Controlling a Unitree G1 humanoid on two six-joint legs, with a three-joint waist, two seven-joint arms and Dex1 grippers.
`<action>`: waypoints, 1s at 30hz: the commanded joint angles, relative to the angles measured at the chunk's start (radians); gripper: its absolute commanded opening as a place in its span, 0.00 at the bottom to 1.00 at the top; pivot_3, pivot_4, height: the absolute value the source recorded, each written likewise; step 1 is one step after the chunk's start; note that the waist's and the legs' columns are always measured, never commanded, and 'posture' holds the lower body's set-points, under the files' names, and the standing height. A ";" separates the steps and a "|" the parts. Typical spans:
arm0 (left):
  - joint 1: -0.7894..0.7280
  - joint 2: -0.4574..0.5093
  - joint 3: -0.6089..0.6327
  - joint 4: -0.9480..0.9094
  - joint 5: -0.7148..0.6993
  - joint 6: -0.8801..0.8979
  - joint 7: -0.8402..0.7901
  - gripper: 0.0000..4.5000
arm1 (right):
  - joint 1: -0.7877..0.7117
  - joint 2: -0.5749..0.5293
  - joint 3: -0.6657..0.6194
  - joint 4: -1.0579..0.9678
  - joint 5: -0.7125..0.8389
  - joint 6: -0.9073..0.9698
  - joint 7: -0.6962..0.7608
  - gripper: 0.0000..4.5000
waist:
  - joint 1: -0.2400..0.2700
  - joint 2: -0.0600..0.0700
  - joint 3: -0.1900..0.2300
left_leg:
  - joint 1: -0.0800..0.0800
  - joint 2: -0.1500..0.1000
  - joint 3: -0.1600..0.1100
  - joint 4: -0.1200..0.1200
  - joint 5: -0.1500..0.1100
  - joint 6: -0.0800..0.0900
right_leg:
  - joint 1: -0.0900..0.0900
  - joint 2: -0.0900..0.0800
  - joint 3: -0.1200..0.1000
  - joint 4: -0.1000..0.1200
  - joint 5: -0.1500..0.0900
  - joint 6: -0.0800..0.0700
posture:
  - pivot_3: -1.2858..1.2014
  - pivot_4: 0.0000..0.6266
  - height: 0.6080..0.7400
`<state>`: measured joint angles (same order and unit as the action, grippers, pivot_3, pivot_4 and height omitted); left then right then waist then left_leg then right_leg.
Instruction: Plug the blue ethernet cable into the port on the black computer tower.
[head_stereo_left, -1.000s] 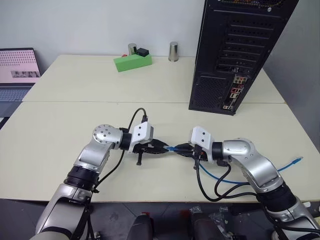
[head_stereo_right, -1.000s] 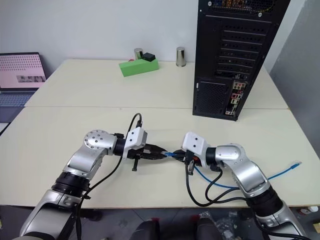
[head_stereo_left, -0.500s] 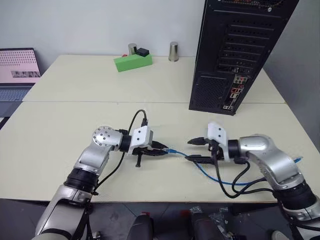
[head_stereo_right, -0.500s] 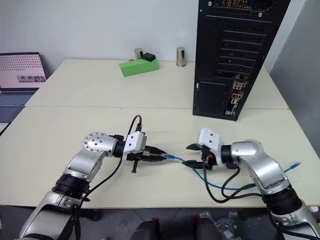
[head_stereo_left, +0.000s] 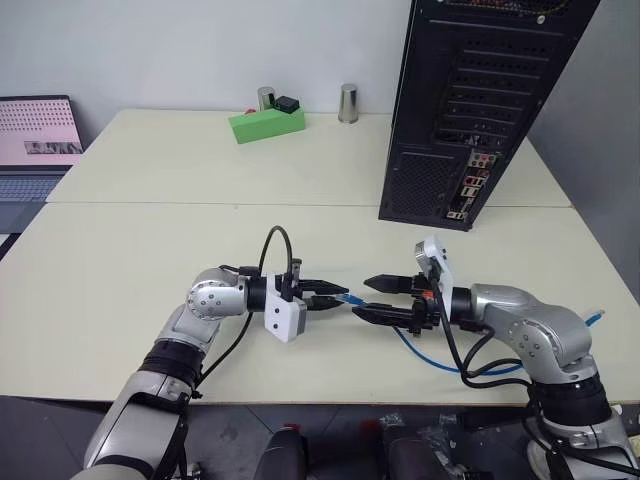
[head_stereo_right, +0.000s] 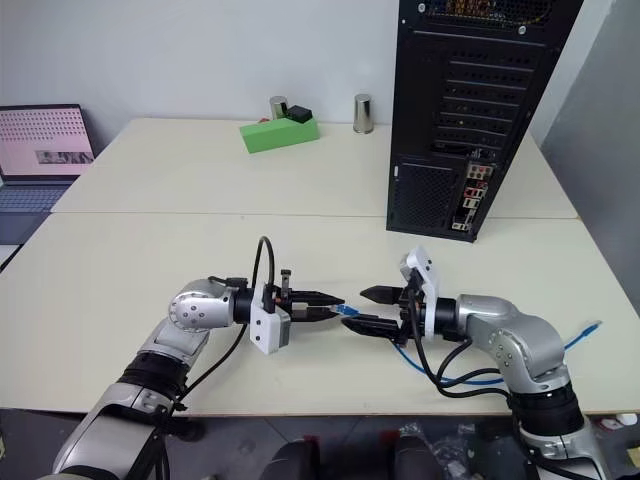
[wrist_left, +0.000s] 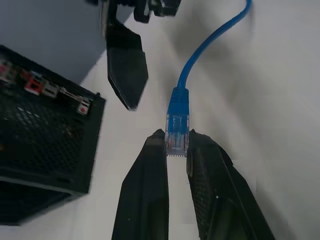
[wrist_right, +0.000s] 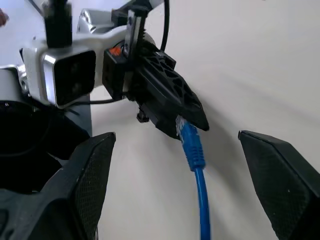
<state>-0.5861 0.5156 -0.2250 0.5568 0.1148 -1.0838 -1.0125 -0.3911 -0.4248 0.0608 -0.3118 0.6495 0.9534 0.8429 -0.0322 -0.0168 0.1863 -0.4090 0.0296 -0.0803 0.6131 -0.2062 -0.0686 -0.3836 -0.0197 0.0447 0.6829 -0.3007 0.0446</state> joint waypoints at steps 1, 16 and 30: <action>-0.029 -0.002 0.041 0.060 0.070 -0.125 0.141 0.06 | 0.007 0.028 -0.024 -0.031 0.049 0.019 -0.041 0.93 | 0.000 0.000 0.000 | 0.000 0.000 0.000 0.000 0.000 0.000 | 0.000 0.000 0.000 0.000 0.000 0.000 | 0.52 0.24 1.00; -0.060 0.020 -0.009 0.112 0.162 -0.183 0.335 0.06 | 0.001 0.081 -0.038 0.024 0.093 0.021 -0.107 0.82 | -0.001 0.000 0.000 | 0.000 0.000 0.000 0.000 0.000 0.000 | 0.000 0.000 0.000 0.000 0.000 0.000 | 0.52 0.24 1.00; -0.054 0.049 -0.047 0.097 0.188 -0.194 0.410 0.06 | -0.014 0.081 -0.063 0.050 0.135 0.037 -0.120 0.13 | -0.001 0.000 0.000 | 0.000 0.000 0.000 0.000 0.000 0.000 | 0.000 0.000 0.000 0.001 0.000 0.000 | 0.52 0.24 1.00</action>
<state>-0.6299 0.5531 -0.2722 0.6767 0.3030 -1.2692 -0.6275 -0.3835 -0.3442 0.0129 -0.2376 0.7491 0.9889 0.7170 -0.0333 -0.0168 0.1863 -0.4090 0.0296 -0.0804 0.6130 -0.2062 -0.0686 -0.3837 -0.0195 0.0444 0.6835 -0.3007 0.0447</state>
